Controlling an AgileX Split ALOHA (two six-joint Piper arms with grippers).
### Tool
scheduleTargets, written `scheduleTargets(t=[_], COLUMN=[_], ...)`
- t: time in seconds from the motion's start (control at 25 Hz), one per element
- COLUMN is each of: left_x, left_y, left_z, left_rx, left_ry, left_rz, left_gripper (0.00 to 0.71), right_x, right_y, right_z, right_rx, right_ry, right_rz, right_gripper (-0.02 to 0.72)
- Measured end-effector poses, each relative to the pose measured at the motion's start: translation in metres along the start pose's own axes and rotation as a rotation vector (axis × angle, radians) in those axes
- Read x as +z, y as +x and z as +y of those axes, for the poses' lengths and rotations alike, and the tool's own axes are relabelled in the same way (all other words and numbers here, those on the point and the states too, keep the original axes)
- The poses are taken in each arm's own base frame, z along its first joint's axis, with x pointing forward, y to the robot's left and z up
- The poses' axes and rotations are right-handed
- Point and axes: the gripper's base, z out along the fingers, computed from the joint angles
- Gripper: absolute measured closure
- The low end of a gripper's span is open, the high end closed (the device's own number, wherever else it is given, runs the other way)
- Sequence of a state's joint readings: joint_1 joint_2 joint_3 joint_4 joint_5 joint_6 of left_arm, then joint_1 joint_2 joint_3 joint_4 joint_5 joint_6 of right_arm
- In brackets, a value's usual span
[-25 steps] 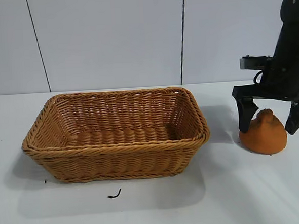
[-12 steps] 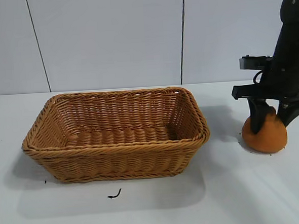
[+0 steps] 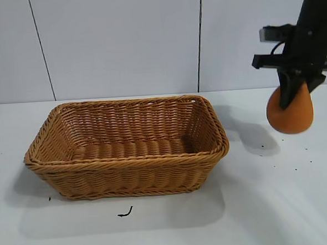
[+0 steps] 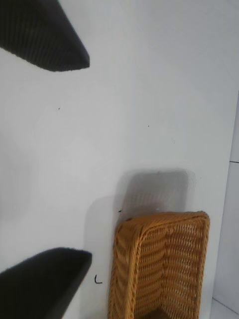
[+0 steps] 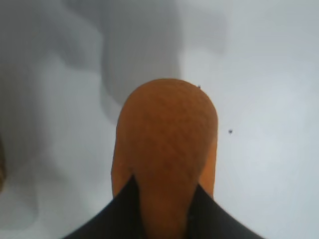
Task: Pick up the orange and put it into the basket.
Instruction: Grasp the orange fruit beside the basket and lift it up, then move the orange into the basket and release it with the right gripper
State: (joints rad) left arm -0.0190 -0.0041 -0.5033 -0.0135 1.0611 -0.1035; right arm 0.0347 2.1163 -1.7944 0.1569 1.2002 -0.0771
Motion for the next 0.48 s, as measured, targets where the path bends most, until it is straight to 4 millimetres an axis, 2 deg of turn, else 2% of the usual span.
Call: scheduleTargets(t=[0.12, 0.24, 0.32, 0.48], left_x=[0.0, 0.0, 0.0, 0.0], left_y=[0.0, 0.0, 0.0, 0.0], left_z=[0.0, 0.0, 0.0, 0.0], left_rx=[0.0, 0.0, 0.0, 0.0], left_ry=[0.0, 0.0, 0.0, 0.0], left_rz=[0.0, 0.0, 0.0, 0.0], left_gripper=[0.018, 0.018, 0.018, 0.018], right_x=[-0.038, -0.066, -0.078, -0.084], right_y=[-0.007, -0.007, -0.005, -0.003], right_z=[0.007, 0.012, 0.014, 0.017], right_rx=[-0.011, -0.02, -0.024, -0.021], right_ry=[-0.016, -0.025, -0.027, -0.046], right_rz=[-0.109, -0.182, -0.204, -0.214], right_gripper=[0.605, 0.605, 0.605, 0.605])
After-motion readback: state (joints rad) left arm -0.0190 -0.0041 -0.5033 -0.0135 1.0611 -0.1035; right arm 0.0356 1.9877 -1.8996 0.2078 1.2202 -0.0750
